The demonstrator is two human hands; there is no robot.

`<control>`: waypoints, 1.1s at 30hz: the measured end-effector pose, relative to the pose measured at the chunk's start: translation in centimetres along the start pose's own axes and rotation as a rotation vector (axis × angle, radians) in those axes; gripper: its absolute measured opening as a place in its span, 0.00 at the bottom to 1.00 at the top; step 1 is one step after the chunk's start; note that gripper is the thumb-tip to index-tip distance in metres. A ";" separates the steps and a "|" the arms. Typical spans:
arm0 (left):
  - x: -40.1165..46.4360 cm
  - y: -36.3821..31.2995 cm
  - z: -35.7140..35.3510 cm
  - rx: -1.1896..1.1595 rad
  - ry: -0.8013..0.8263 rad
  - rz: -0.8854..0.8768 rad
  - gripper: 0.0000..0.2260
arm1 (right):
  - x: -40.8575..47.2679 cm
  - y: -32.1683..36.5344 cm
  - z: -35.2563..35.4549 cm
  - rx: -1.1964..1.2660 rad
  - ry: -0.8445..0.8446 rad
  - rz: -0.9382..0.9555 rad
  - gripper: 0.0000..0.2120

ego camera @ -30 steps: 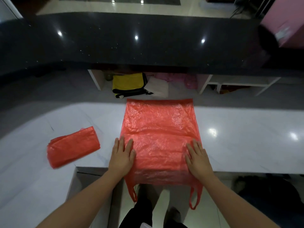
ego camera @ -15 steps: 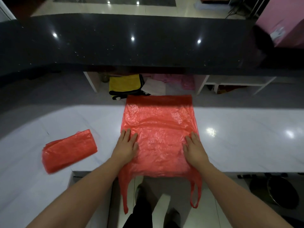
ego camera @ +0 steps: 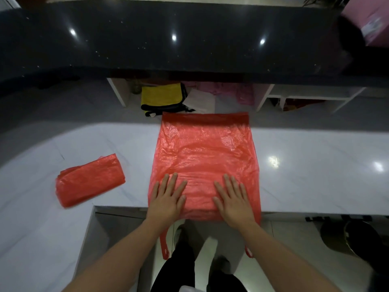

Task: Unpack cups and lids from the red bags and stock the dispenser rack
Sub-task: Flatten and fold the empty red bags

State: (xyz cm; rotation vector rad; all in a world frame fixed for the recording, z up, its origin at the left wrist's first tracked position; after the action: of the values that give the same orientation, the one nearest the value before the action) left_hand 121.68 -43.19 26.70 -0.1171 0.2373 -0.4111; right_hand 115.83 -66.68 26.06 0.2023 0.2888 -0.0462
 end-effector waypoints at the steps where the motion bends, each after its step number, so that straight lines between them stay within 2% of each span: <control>1: -0.1 0.7 -0.1 0.010 -0.019 -0.007 0.26 | -0.3 -1.3 0.0 -0.018 -0.024 -0.016 0.29; 5: -0.1 2.7 -0.2 0.043 -0.074 -0.034 0.25 | -1.7 -5.9 0.6 -0.047 -0.110 -0.089 0.30; 12: -0.1 3.0 0.0 0.041 0.005 -0.012 0.27 | -2.2 -8.1 1.2 0.038 -0.062 -0.061 0.29; 15: 0.0 1.8 1.1 0.011 0.020 0.056 0.29 | -2.4 -9.3 2.8 0.222 -0.153 -0.139 0.25; 20: -0.8 -3.5 1.9 -0.020 0.040 0.020 0.28 | -3.1 -11.1 5.9 0.628 -0.283 -0.346 0.16; 24: -2.2 -6.6 0.7 -0.037 0.134 0.028 0.25 | -2.5 -10.6 6.5 0.826 -0.186 -0.473 0.22; 28: -3.5 -8.0 0.2 -0.054 0.158 0.074 0.23 | -2.3 -10.4 5.1 0.867 -0.048 -0.569 0.11; 33: -4.6 -9.6 0.1 -0.049 0.153 0.091 0.23 | -4.0 -11.2 4.2 1.050 -0.029 -0.647 0.08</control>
State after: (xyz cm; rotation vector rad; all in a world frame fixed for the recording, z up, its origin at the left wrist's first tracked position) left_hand 113.91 -50.06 29.25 -0.1226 0.4021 -0.3243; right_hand 112.30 -78.46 29.02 1.1427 0.2689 -0.8518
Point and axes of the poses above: each hand's wrist, its own x-axis towards the middle knuckle, its own z-axis out of the back of the hand, y = z × x, the point moved 7 cm from there along x, towards the middle knuckle, and after that the axes turned 1 degree about z, right-handed, at the moved point
